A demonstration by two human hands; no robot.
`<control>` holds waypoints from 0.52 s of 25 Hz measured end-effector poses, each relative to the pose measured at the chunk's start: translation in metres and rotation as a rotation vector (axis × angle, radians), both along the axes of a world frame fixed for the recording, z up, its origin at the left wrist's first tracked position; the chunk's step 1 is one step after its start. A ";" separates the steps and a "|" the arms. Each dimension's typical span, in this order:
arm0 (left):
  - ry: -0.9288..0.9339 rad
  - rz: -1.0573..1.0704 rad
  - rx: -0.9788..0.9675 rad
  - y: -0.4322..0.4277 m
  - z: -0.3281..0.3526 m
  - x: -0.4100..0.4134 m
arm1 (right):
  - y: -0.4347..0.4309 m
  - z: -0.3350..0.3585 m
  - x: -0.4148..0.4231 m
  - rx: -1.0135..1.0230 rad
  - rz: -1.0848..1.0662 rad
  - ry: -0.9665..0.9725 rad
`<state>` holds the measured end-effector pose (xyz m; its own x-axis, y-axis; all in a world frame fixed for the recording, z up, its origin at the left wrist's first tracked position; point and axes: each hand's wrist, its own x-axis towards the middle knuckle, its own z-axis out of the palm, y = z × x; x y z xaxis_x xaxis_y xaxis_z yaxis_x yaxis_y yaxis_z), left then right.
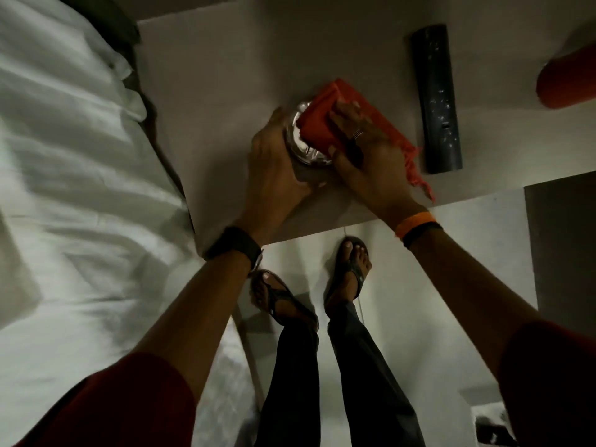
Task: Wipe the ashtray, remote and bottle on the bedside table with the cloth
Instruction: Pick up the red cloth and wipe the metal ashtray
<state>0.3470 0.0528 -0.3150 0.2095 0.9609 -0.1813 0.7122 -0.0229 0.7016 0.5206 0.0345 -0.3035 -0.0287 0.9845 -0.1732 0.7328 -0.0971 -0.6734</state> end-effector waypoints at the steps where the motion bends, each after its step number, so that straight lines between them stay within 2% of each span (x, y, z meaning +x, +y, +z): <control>1: -0.004 -0.065 -0.029 0.009 0.000 0.001 | 0.001 -0.001 0.003 0.012 0.061 -0.030; 4: 0.011 -0.140 -0.051 0.030 -0.002 0.003 | -0.001 -0.004 -0.003 0.058 0.054 -0.072; 7: -0.004 -0.079 0.029 0.025 -0.005 0.004 | -0.036 -0.006 -0.022 0.083 -0.027 -0.075; 10: -0.015 0.027 0.003 0.012 -0.003 0.005 | -0.069 -0.002 -0.048 0.071 -0.093 0.006; 13: -0.024 0.040 -0.002 0.005 0.000 0.007 | -0.059 -0.006 -0.041 0.074 0.025 -0.043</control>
